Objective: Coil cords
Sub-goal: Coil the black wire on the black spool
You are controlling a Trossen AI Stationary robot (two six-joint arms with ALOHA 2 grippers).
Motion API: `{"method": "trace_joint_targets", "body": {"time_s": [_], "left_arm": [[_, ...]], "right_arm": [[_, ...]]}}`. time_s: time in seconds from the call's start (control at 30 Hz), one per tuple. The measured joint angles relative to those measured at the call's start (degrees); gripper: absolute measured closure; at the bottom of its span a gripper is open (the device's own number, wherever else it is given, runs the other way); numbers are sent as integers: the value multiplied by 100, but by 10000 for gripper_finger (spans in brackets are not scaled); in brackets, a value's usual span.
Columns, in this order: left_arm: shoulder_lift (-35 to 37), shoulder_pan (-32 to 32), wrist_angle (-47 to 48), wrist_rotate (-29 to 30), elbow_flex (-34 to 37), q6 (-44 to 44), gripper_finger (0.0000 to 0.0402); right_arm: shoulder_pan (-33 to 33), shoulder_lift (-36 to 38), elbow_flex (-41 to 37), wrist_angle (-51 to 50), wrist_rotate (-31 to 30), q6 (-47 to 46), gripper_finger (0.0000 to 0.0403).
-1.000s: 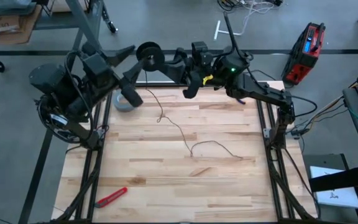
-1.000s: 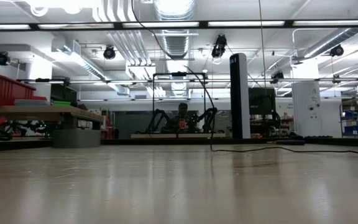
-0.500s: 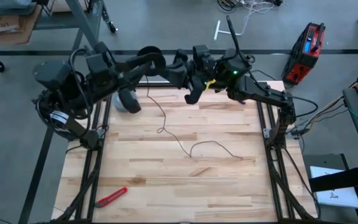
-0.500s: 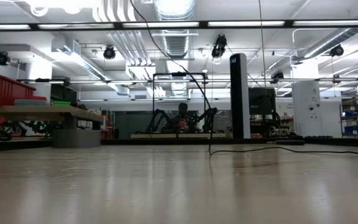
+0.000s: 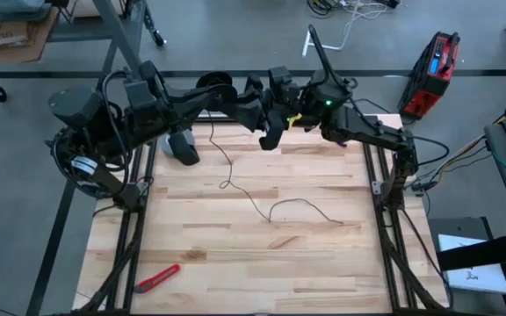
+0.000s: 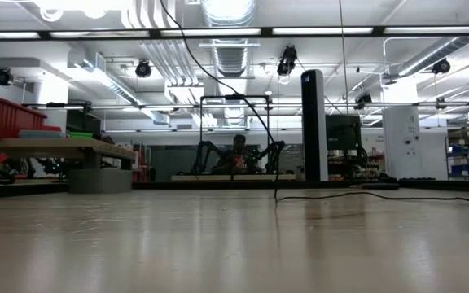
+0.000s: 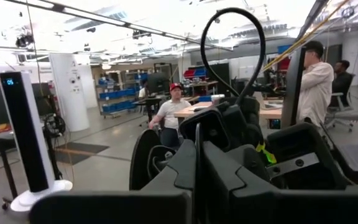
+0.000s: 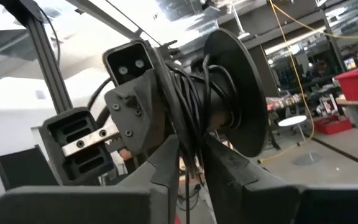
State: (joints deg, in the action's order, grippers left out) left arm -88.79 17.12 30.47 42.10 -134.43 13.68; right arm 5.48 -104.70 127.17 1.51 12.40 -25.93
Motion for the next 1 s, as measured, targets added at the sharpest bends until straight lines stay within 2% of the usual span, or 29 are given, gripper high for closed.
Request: {"method": "trace_joint_targets", "body": {"time_s": [0.23, 0.37, 0.43, 0.53, 0.6, 0.67, 0.77, 0.87, 1.0], "left_arm": [[171, 2, -103, 5, 0, 233, 400], [369, 7, -81, -68, 0, 488, 401], [551, 4, -36, -446, 2, 538, 401], [933, 2, 191, -1266, -1, 697, 401], [1168, -8, 420, -1823, -7, 857, 401], [1336, -14, 541, -2269, -11, 1013, 401], [1480, -13, 561, -2366, -11, 1141, 401], [1541, -15, 580, -2361, -9, 1231, 401], [1499, -15, 550, -2334, -7, 1397, 401]], "right_arm": [[4, 55, 0, -106, -4, 0, 303], [4, 139, 0, -508, -1, 11, 290], [4, 185, 0, -926, 129, 124, 284], [-32, 189, 0, -1561, 809, 321, 275], [-118, 189, -2, -2220, 944, 596, 269], [-231, 178, -2, -3018, 615, 1158, 262], [-338, 24, -7, -3611, -1, 1582, 248], [-392, -213, -11, -3438, -46, 1551, 229], [-451, -523, -11, -2707, -39, 1492, 205]]}}
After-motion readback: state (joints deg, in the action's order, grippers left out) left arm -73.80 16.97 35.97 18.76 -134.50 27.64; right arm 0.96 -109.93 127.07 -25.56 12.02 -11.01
